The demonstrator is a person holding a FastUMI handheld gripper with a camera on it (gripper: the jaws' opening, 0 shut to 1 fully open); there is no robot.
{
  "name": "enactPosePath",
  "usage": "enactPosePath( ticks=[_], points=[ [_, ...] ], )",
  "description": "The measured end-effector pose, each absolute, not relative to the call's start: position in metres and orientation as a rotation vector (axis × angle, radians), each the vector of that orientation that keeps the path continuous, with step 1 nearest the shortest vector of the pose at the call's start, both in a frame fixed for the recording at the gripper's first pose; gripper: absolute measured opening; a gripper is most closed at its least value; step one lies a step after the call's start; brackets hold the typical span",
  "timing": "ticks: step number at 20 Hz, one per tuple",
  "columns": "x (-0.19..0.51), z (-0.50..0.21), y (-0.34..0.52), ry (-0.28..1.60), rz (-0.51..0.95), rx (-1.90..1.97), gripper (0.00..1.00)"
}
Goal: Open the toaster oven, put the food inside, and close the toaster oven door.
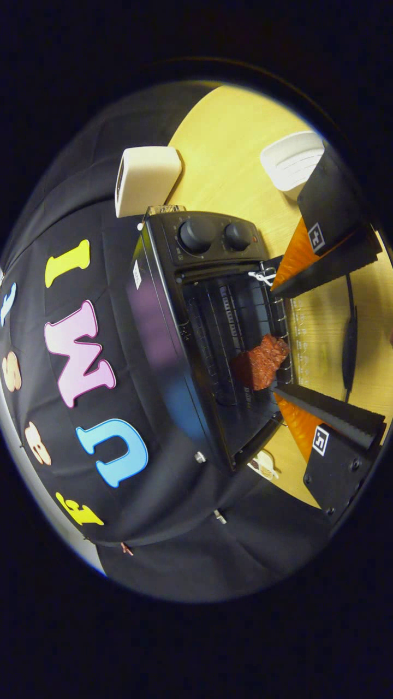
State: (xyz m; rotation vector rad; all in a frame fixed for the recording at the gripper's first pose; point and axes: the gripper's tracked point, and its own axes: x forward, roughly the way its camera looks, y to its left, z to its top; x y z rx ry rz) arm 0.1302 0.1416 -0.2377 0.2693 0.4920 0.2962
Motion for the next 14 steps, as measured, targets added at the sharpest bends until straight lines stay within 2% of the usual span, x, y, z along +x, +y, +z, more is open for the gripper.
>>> enactPosePath(
  ticks=[4, 14],
  points=[
    [0.102, -0.235, 0.114, 0.547, 0.242, 0.118, 0.98],
    [0.016, -0.289, 0.132, 0.799, 0.301, -0.035, 0.99]
  ],
)
